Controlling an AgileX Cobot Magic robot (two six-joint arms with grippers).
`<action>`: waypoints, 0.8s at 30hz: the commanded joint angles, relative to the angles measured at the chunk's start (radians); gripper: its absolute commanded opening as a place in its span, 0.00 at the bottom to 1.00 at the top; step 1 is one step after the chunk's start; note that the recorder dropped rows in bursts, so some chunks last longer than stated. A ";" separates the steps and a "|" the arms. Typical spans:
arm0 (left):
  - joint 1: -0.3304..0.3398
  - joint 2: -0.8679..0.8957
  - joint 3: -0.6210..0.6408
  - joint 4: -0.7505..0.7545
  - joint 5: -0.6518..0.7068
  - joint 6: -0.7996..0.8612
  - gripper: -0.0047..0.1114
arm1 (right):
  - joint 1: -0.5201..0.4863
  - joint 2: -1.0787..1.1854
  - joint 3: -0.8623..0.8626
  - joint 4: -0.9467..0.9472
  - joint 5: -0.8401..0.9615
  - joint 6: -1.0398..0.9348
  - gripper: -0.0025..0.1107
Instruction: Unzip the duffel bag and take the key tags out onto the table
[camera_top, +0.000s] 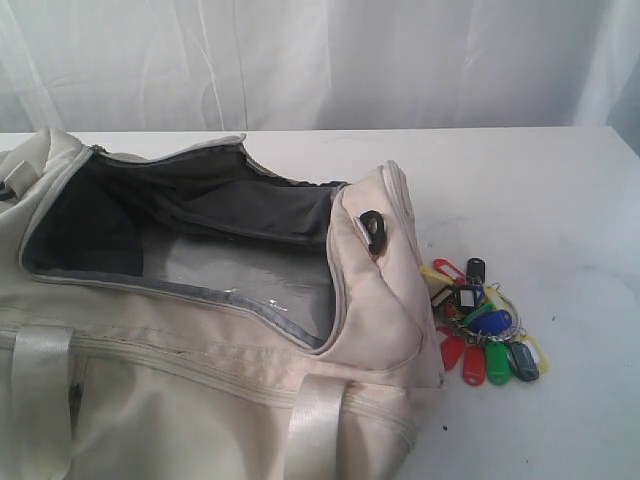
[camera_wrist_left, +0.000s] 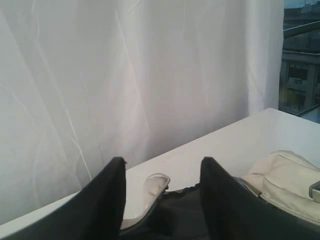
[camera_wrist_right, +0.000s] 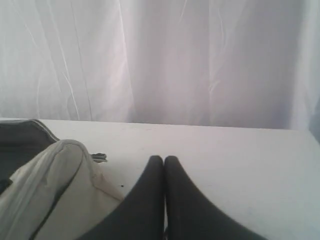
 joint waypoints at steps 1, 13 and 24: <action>-0.002 -0.009 0.004 0.006 -0.010 -0.008 0.48 | -0.003 -0.008 0.004 0.056 -0.011 0.069 0.02; -0.002 -0.009 0.004 0.006 -0.010 -0.008 0.48 | -0.003 -0.008 0.004 0.056 -0.015 0.083 0.02; -0.002 -0.441 0.153 0.051 0.444 -0.093 0.45 | -0.003 -0.008 0.004 0.056 -0.015 0.083 0.02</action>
